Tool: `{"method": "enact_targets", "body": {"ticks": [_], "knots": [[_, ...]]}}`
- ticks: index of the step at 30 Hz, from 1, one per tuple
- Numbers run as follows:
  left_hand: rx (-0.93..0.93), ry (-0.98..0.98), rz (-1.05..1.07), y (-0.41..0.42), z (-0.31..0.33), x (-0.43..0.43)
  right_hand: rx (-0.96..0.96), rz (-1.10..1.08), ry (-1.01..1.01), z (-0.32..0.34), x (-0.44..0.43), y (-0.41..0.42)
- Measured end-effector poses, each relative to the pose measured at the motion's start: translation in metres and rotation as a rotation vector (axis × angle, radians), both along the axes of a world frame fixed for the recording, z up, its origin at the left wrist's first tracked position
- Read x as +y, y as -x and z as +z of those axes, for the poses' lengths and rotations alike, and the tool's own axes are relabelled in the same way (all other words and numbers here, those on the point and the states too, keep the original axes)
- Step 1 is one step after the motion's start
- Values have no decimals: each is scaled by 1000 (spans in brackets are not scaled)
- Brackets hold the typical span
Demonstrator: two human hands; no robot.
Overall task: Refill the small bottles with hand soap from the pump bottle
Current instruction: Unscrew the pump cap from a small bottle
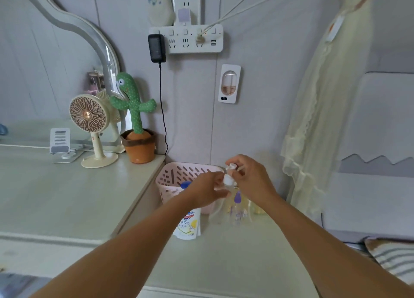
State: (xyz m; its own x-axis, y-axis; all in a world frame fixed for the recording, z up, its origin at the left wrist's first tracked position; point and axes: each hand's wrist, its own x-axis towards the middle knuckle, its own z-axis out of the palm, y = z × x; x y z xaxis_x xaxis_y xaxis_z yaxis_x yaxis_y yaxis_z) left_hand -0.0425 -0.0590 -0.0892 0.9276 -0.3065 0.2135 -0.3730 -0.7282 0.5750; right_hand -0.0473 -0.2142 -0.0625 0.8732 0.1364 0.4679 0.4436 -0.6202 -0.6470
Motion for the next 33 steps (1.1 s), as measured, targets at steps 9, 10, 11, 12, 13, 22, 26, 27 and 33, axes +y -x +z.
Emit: {"method": "enact_targets", "body": {"ticks": [9,10,11,12,13,22,26,27,33], "knots": [[65,265,55,30,-6,-16,9,37,-182,1,-7,27],[90,301,44,33,-7,-15,14,26,-190,1,-8,30],[106,334,31,36,-7,-15,26,18,-204,1,-8,33],[109,359,28,39,-8,-15,50,11,-225,1,-9,38],[97,367,34,42,-9,-15,83,-1,-239,1,-9,41],[-67,370,148,61,-14,-18,182,-135,-112,-7,-6,61],[-87,314,148,68,-16,-20,123,-149,-72,-9,-3,64],[-69,329,138,69,-17,-18,111,-143,-39,-10,-3,64],[154,446,-12,76,-26,-7,94,88,44,-20,-13,66]]}}
